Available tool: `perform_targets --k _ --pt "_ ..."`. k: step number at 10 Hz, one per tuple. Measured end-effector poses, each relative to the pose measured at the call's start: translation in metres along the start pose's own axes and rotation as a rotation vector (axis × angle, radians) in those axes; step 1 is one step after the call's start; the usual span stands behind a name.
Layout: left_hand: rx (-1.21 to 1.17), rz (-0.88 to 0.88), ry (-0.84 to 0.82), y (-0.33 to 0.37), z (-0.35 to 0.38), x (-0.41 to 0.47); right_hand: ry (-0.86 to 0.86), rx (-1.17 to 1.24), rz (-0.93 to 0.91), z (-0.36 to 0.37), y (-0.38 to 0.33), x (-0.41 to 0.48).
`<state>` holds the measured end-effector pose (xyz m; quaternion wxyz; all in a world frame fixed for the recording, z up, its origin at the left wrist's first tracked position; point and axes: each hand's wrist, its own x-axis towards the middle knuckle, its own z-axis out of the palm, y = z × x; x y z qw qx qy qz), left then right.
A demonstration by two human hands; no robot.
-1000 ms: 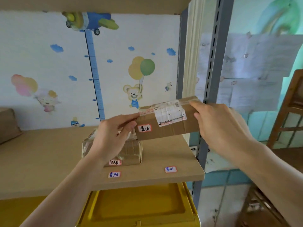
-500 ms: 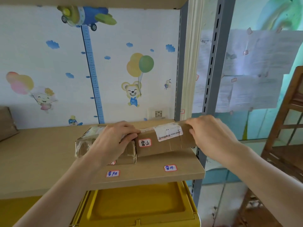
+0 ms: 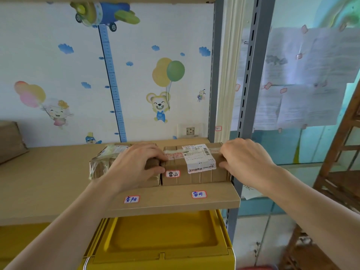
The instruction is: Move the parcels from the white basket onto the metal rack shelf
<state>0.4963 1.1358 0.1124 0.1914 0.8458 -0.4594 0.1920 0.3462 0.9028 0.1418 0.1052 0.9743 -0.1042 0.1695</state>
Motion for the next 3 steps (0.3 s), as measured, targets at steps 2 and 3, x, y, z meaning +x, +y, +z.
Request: perform_targets --k 2,3 --pt "-0.001 -0.001 0.139 0.003 -0.011 -0.015 0.091 0.095 -0.025 -0.002 0.008 -0.007" --pt "-0.089 0.006 0.322 0.020 -0.005 -0.041 0.228 0.289 -0.030 -0.003 0.017 -0.025"
